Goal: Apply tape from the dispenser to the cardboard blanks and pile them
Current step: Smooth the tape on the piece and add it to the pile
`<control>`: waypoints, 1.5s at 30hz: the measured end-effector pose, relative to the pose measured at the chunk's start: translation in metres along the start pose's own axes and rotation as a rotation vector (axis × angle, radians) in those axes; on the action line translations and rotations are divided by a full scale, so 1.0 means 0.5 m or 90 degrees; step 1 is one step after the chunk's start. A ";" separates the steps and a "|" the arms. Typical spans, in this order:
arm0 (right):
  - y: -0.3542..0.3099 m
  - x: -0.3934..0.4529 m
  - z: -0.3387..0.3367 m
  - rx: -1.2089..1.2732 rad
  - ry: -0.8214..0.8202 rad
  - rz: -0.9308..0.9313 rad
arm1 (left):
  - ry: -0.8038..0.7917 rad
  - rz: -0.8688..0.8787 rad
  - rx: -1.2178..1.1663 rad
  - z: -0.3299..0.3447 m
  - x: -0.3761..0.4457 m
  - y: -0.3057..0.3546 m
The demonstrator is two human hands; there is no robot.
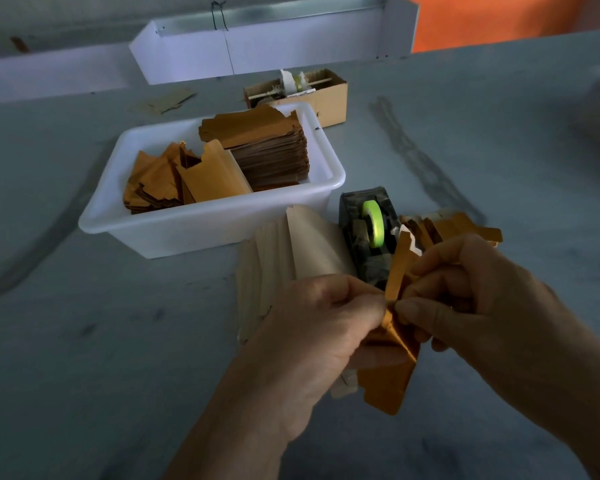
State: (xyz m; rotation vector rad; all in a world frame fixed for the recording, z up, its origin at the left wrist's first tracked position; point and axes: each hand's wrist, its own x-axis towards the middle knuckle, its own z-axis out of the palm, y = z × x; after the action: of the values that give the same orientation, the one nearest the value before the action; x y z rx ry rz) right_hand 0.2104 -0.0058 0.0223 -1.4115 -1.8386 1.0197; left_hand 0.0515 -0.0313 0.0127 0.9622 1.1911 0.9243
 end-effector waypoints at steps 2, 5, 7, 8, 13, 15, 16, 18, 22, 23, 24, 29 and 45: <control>-0.003 -0.002 0.000 -0.016 0.000 -0.003 | -0.018 -0.003 0.004 -0.001 -0.003 0.002; -0.010 -0.005 0.002 -0.036 0.003 -0.016 | 0.007 0.009 -0.007 0.004 -0.007 0.003; -0.014 -0.006 0.003 -0.060 0.006 -0.015 | 0.039 0.028 0.011 0.010 -0.009 -0.003; -0.015 -0.006 0.004 -0.078 0.012 -0.012 | 0.055 0.040 0.021 0.013 -0.009 -0.006; -0.027 -0.010 0.012 -0.175 0.062 0.003 | 0.133 0.094 0.064 0.030 -0.008 -0.016; -0.031 -0.011 0.013 -0.205 0.071 0.008 | 0.170 0.116 0.094 0.036 -0.009 -0.021; -0.034 -0.012 0.014 -0.219 0.073 0.018 | 0.185 0.124 0.110 0.039 -0.010 -0.024; -0.038 -0.012 0.015 -0.246 0.070 0.042 | 0.203 0.128 0.133 0.044 -0.013 -0.029; -0.039 -0.010 0.011 -0.292 0.064 0.086 | 0.218 0.125 0.121 0.041 -0.017 -0.029; -0.034 -0.011 0.009 -0.286 0.063 0.094 | 0.218 0.123 0.105 0.037 -0.018 -0.024; -0.027 -0.013 0.008 -0.253 0.064 0.094 | 0.214 0.117 0.092 0.034 -0.019 -0.018; 0.012 -0.023 0.024 0.206 0.024 0.111 | 0.190 0.087 0.094 0.035 -0.023 -0.004; 0.107 0.082 -0.042 -0.070 0.259 0.168 | 0.220 0.140 0.982 -0.053 0.071 -0.062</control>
State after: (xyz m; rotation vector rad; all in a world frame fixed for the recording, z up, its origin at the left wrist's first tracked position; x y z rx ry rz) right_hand 0.2443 0.0458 -0.0117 -1.8103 -1.4561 0.6898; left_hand 0.0320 -0.0053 -0.0304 2.2094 2.1533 0.1501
